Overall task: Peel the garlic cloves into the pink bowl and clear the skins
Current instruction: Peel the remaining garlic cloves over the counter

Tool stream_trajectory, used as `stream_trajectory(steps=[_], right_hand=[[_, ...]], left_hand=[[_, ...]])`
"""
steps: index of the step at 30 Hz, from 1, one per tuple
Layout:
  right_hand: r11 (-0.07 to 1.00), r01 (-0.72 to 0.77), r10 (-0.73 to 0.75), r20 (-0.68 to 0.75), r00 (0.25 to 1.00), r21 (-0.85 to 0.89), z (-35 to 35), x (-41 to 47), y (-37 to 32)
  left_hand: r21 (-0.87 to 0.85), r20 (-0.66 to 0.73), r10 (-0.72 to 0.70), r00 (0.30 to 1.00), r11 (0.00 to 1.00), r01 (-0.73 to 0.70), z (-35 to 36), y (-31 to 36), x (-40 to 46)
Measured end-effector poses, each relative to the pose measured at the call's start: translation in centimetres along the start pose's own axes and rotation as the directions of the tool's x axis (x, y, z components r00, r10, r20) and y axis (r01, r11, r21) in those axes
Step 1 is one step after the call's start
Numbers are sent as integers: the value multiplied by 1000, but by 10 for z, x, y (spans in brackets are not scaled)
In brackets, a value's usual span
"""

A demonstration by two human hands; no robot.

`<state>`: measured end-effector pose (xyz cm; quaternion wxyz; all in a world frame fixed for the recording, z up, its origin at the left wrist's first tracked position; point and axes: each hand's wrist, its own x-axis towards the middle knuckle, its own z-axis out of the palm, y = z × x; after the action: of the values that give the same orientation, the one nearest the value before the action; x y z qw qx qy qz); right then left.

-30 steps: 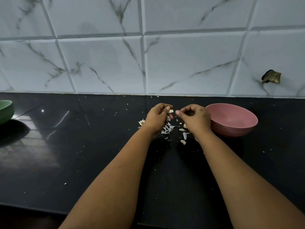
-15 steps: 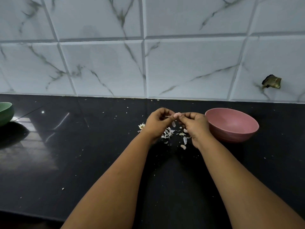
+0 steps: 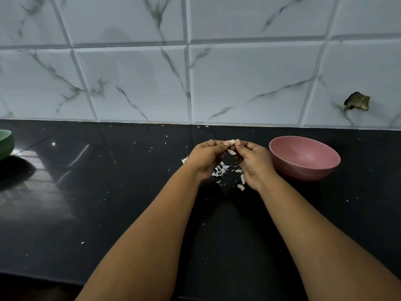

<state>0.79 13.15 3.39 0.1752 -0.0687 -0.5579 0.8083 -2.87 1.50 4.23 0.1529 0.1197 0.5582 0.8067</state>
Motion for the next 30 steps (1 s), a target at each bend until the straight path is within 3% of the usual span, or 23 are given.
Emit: stream_trajectory(steps=[4, 7, 10, 15, 19, 22, 30], right_hand=[[999, -5, 6, 9, 1000, -46, 2, 0, 1], [957, 44, -55, -30, 998, -288, 5, 2, 3], [734, 185, -239, 6, 971, -653, 5, 6, 5], [546, 246, -327, 67, 943, -801, -3, 7, 6], [752, 234, -316, -25, 948, -616, -6, 12, 10], [906, 180, -219, -59, 974, -383, -1, 9, 5], [949, 146, -152, -3, 988, -278, -1, 3, 3]], left_hand=[[-34, -35, -110, 993, 993, 109, -1, -2, 4], [-39, -52, -98, 994, 995, 96, -1, -3, 4], [-70, -66, -64, 996, 996, 59, -2, -4, 5], [-62, -111, -30, 993, 998, 23, -2, -2, 4], [-30, -135, 16, 991, 999, -20, -3, -3, 4], [132, -150, 81, 985, 989, -61, -4, -8, 5], [229, -110, 160, 981, 964, -132, -3, -7, 2]])
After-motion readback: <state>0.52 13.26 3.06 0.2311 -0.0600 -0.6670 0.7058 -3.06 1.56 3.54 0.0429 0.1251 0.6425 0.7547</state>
